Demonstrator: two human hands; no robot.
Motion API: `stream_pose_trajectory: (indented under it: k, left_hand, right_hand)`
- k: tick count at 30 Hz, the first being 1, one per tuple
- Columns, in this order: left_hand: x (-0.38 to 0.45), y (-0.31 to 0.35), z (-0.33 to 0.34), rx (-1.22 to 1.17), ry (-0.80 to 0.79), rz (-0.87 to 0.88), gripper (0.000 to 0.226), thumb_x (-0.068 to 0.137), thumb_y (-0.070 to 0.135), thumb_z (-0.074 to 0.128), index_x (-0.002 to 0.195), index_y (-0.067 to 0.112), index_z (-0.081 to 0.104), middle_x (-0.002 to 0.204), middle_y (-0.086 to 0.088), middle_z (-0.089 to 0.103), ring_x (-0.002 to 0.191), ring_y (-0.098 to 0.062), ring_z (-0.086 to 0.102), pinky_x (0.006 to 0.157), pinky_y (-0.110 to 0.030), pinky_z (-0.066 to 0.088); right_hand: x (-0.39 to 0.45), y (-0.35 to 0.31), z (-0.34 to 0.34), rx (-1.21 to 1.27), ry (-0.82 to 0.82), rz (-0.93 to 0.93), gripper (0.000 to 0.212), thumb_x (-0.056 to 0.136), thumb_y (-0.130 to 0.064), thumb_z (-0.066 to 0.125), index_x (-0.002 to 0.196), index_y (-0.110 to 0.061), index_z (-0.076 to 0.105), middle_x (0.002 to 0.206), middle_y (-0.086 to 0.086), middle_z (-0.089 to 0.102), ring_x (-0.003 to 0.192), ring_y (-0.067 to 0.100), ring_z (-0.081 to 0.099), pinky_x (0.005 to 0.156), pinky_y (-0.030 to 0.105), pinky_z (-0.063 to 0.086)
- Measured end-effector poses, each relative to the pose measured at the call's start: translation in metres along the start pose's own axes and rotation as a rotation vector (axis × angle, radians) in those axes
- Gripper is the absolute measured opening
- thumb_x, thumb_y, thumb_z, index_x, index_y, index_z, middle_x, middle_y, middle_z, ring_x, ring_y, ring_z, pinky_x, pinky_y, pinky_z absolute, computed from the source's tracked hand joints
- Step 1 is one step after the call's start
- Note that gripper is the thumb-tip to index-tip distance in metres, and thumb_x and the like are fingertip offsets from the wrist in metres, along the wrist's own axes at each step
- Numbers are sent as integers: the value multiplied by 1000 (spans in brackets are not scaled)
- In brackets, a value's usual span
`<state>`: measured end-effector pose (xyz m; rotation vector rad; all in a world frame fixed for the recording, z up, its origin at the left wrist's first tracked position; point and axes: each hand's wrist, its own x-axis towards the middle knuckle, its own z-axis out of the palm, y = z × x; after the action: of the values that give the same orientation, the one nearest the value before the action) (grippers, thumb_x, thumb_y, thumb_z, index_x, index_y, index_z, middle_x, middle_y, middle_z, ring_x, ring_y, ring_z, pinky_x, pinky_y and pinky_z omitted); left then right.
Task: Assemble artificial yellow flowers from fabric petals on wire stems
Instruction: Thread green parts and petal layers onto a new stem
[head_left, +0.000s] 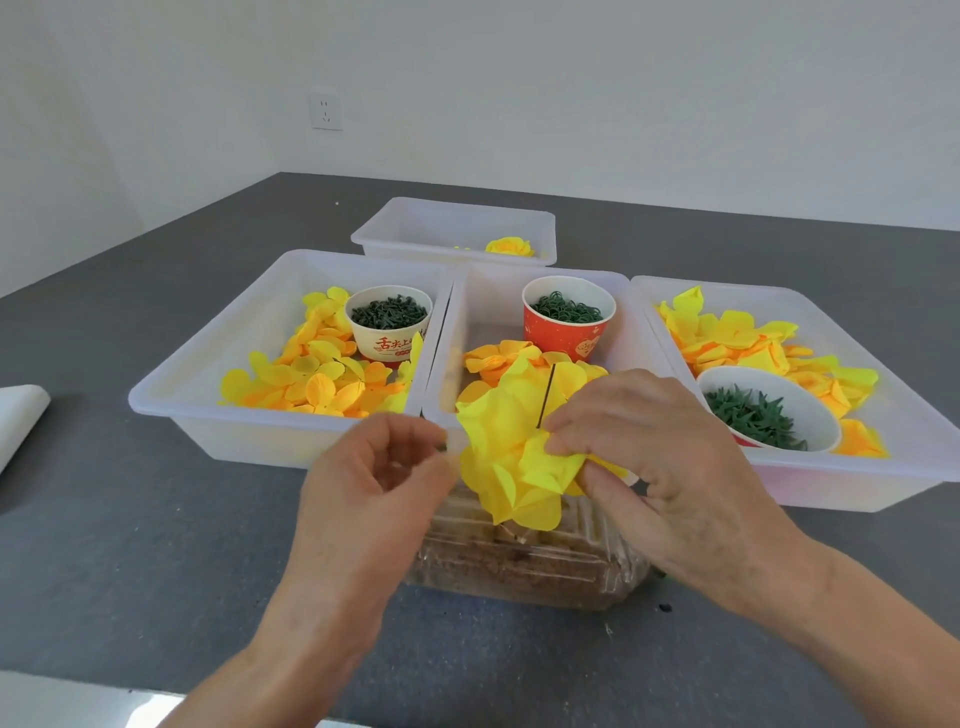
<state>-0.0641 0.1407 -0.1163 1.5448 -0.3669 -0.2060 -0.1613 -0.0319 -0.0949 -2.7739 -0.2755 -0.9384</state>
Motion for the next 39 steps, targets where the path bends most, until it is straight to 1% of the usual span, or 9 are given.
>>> stream_pose_trajectory:
  k: [6,11,17,21,24,27,29,31,39]
  left_hand:
    - [20,24,-10,570,-79,704,43,80,-3,47,111,20,66,124,3,54,111,-14,50,87,-19,42]
    - [36,28,-8,779,-389,922,60,70,-16,33,113,9,66,125,3,59,113,-27,51,98,-39,41]
    - [38,16,-8,905,-481,955,55,70,0,28,101,12,72,110,4,69,105,-27,60,82,-56,47]
    - [38,17,-6,838,-485,892,45,76,5,33,98,11,73,113,2,68,107,-27,58,85,-54,46]
    - [37,20,-2,788,-473,849,34,81,15,42,91,12,74,112,4,67,109,-23,56,88,-51,44]
    - [37,21,2,745,-437,815,33,88,27,44,85,13,74,111,5,67,109,-20,55,90,-49,43]
    - [38,20,4,703,-414,781,29,90,29,51,82,13,73,111,4,67,108,-19,56,90,-46,43]
    - [40,20,6,651,-402,707,22,86,29,58,82,15,74,111,5,66,108,-17,55,92,-39,42]
    - [42,17,8,607,-434,542,9,78,25,73,86,27,76,114,14,62,114,-4,47,96,-33,38]
  right_hand:
    - [1,0,-3,24,-35,-3,28,67,1,64,90,-11,73,95,-5,70,97,27,61,79,47,48]
    - [1,0,-5,29,-66,-10,29,68,1,63,92,-12,74,96,-4,70,98,26,60,79,48,48]
    - [1,2,-6,84,-117,68,23,71,-13,60,88,-16,75,95,-9,70,105,22,57,84,50,46]
    - [8,-3,-4,275,-12,293,14,79,-27,66,81,-15,74,85,-9,69,96,8,58,84,25,45]
    - [19,-4,-8,554,-28,576,39,82,-52,53,75,-19,73,74,-11,68,79,-4,59,74,16,43]
    - [26,-1,-7,711,-51,691,31,85,-40,55,75,-19,75,77,-10,73,77,-6,64,70,5,43]
    - [29,1,-4,725,-41,736,7,80,-18,70,74,-19,73,75,1,73,70,3,65,70,16,50]
    - [29,2,-1,693,-88,751,15,72,-8,77,73,-22,71,76,5,72,70,7,63,75,29,52]
    - [27,5,3,569,-173,707,12,66,-23,81,75,-28,75,79,-7,71,75,-3,59,66,11,43]
